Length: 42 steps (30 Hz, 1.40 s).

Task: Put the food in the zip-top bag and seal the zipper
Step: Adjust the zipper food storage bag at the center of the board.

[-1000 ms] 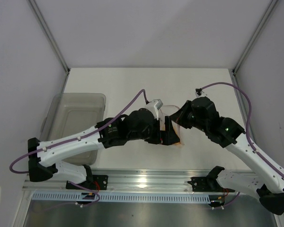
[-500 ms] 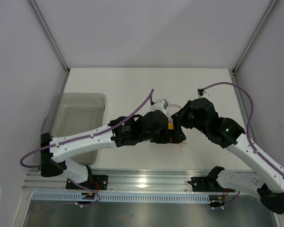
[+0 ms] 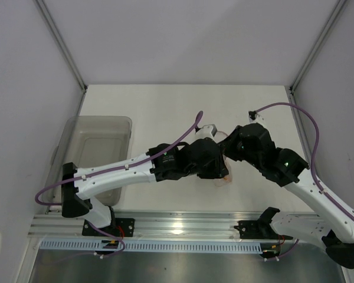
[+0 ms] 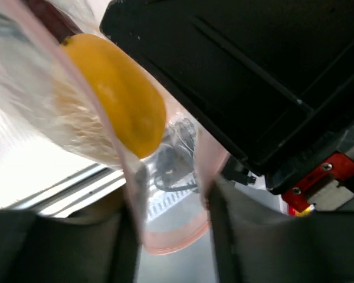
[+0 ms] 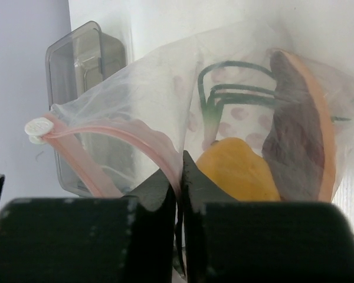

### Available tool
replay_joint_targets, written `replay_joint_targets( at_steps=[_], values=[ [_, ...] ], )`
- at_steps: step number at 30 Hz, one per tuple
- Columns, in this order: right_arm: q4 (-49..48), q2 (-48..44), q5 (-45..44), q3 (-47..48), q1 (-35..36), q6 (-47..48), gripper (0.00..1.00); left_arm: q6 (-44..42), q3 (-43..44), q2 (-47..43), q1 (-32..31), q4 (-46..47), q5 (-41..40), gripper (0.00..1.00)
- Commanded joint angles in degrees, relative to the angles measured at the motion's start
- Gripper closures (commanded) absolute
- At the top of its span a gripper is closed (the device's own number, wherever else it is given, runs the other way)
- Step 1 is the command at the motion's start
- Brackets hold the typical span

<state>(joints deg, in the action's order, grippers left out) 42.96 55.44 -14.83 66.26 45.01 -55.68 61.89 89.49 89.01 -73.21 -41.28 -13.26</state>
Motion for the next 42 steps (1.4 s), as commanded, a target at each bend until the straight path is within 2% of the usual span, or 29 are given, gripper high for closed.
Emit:
replay_joint_targets(
  at_steps=[1,2,3,4,5,6,7,9,13,18,27,32,38,42],
  values=[
    [-1.83,-1.65,-0.82,2.38,0.34,1.54,0.91,-0.98,1.83,-0.15,-0.18,-0.3,-0.55,0.58],
    [-2.0,-1.65,-0.55,2.38,0.34,2.32,0.86,-0.98,1.56,-0.24,-0.18,-0.56,-0.54,0.71],
    [-2.26,-1.56,0.15,2.38,0.42,2.77,0.76,-1.15,1.56,-0.33,-0.27,-0.65,-0.46,0.76],
    [-2.44,-1.48,0.41,2.47,0.34,3.29,0.72,-1.42,1.39,-0.24,-0.18,-0.73,-0.45,0.81],
    [-2.53,-1.48,0.76,2.73,0.34,4.34,0.67,-1.59,1.47,-0.42,-0.27,-1.08,-0.45,0.91],
    [-2.27,-1.3,1.2,2.91,0.34,4.96,0.59,-1.86,1.91,-0.51,-0.18,-2.39,-0.72,0.97],
    [-2.09,-1.21,1.12,3.17,0.25,5.58,0.55,-2.21,1.74,-0.51,-0.18,-2.75,-0.81,1.0],
    [-1.04,-1.04,0.94,4.4,0.16,7.95,0.47,-3.61,1.3,-1.21,-0.27,-3.37,-0.98,1.0],
    [0.54,-1.47,1.38,7.56,-0.63,14.44,0.37,-8.79,0.68,-2.7,-0.27,-2.93,0.16,1.0],
    [3.35,-2.79,2.35,11.78,-2.82,22.53,0.32,-19.84,3.05,-2.79,-0.18,-3.38,5.06,0.99],
    [6.79,-2.79,8.84,14.87,-6.17,30.45,0.33,-36.29,0.25,-7.89,0.0,-1.17,17.29,0.99],
    [8.11,-4.28,8.76,13.64,-6.78,32.38,0.33,-40.08,-2.04,-11.4,0.17,-2.23,20.63,1.0],
    [7.5,-7.09,14.29,10.91,-6.96,34.41,0.35,-44.56,-2.48,-14.83,0.61,-7.13,26.51,0.99],
    [4.16,-8.5,25.53,7.93,-6.96,36.42,0.37,-46.68,-2.75,-18.52,0.7,-8.73,30.47,1.0]
  ],
)
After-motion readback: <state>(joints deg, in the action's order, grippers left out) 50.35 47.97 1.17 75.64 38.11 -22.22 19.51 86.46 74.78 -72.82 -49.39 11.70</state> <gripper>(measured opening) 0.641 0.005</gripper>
